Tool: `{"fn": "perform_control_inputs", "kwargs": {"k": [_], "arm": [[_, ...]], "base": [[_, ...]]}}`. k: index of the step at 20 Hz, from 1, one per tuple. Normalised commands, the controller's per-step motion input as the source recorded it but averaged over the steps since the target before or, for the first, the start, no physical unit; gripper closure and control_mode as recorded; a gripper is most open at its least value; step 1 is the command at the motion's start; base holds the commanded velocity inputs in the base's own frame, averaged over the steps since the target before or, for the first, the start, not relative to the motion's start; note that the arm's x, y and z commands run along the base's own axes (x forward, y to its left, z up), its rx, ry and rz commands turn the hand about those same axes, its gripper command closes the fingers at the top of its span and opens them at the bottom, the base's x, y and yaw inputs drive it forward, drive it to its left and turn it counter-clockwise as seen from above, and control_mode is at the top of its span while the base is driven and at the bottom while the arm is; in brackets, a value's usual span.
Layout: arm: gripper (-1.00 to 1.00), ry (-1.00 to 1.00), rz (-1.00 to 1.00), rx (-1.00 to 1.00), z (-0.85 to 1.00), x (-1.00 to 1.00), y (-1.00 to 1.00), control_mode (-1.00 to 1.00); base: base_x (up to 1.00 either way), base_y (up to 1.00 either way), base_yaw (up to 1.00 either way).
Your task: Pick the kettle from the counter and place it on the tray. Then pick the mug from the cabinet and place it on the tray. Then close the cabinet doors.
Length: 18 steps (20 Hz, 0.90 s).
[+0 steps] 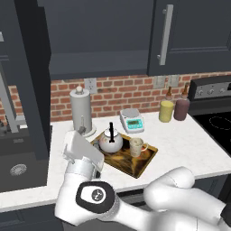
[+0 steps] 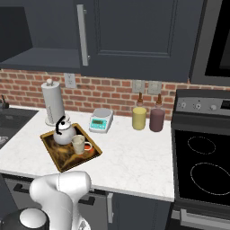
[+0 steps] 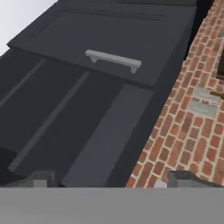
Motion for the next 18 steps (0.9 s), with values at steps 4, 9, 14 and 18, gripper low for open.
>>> {"fn": "perform_control_inputs", "kwargs": {"k": [4, 9, 14, 18], "arm": [[-1.00, 0.28, 0.00, -0.17, -0.32, 0.50, 0.39, -1.00], [-1.00, 0.23, 0.00, -0.16, -0.25, 0.46, 0.48, -1.00], [-1.00, 0.13, 0.00, -0.13, -0.25, 0.34, 0.52, -1.00], [-1.00, 0.01, -0.01, -0.07, -0.20, 0.14, 0.57, -1.00]], "base": [[0.00, 0.00, 0.00], [0.00, 0.00, 0.00], [0.00, 0.00, 0.00], [0.00, 0.00, 0.00]]}}
